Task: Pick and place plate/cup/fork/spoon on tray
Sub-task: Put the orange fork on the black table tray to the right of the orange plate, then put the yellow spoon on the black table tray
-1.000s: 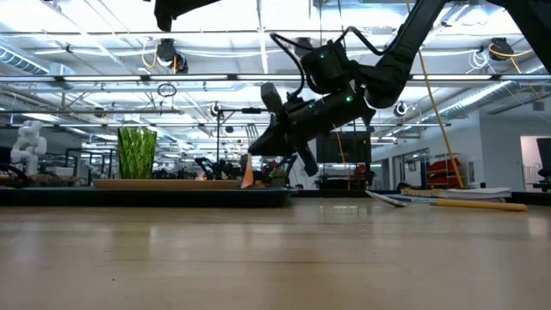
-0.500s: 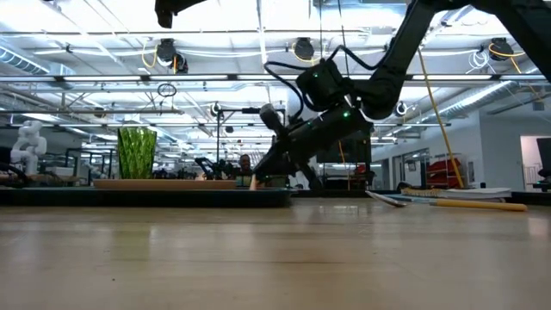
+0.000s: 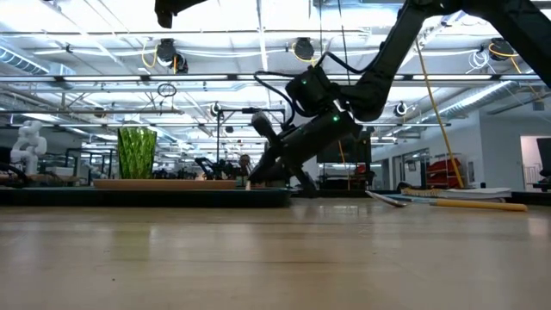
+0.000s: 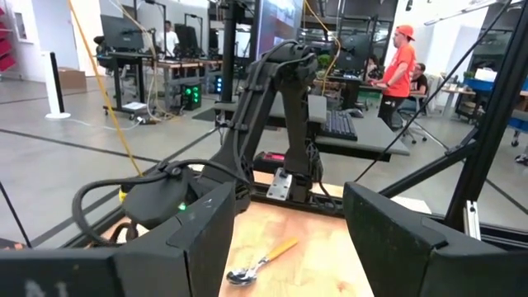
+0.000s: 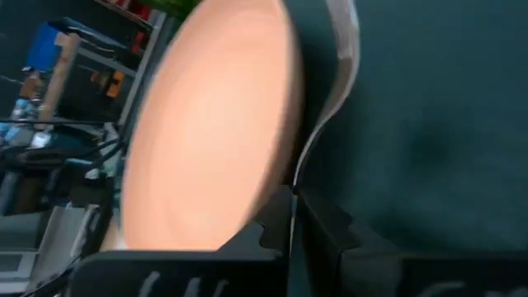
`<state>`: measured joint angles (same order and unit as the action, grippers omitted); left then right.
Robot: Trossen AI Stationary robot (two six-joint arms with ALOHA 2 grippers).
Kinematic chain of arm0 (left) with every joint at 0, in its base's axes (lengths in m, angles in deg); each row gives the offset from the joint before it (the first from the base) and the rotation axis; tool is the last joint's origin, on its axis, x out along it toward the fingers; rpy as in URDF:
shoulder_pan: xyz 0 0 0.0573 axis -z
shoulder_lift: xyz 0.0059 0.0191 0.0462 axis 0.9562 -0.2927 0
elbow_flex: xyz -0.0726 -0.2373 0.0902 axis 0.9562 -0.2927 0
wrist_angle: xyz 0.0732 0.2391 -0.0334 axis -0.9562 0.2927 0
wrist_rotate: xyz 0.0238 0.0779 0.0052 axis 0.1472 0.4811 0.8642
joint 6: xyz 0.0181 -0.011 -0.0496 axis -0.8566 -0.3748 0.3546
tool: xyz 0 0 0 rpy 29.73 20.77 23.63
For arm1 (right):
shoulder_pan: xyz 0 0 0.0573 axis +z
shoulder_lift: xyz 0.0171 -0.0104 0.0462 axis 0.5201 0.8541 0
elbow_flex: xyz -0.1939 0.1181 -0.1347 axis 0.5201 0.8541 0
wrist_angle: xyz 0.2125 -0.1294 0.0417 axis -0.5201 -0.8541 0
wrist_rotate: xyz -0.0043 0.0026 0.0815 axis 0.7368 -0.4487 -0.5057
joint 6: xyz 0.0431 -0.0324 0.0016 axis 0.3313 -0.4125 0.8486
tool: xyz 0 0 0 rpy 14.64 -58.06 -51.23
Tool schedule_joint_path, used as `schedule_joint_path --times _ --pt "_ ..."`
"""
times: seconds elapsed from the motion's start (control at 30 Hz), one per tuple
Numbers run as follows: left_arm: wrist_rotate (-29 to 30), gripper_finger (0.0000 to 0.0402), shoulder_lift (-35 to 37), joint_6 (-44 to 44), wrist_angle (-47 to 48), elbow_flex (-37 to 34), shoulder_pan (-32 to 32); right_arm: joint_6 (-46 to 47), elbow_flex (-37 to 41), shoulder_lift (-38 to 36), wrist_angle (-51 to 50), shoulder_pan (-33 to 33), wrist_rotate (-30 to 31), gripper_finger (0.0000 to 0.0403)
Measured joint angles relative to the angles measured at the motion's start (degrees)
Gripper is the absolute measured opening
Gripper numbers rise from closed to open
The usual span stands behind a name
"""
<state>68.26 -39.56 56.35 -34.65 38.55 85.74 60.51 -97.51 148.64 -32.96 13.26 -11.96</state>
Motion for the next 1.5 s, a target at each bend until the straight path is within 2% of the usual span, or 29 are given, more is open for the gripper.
schedule_joint_path --times 0.6,0.73,0.93,1.2,1.5 --pt "-0.04 0.0227 0.00 0.97 -0.50 0.00 0.13 -0.22 -0.02 -0.18 -3.33 -0.63 1.49 0.0071" --pt "-0.08 0.0227 0.00 0.97 -0.25 0.00 0.39 -3.90 0.04 -1.89 -4.28 -0.82 1.18 0.0077" --pt "-0.15 0.0227 0.00 0.17 0.03 0.00 1.47 -16.00 0.04 -8.85 -8.72 0.52 0.20 0.0077" --pt "-0.22 0.0227 -0.02 -0.65 0.48 -0.02 2.15 -31.59 0.04 -23.28 -33.41 7.73 8.32 0.0077" --pt "-0.22 0.0227 -0.02 -0.06 0.79 -0.02 2.36 -33.22 0.12 -36.13 -60.90 19.62 16.92 0.0077"
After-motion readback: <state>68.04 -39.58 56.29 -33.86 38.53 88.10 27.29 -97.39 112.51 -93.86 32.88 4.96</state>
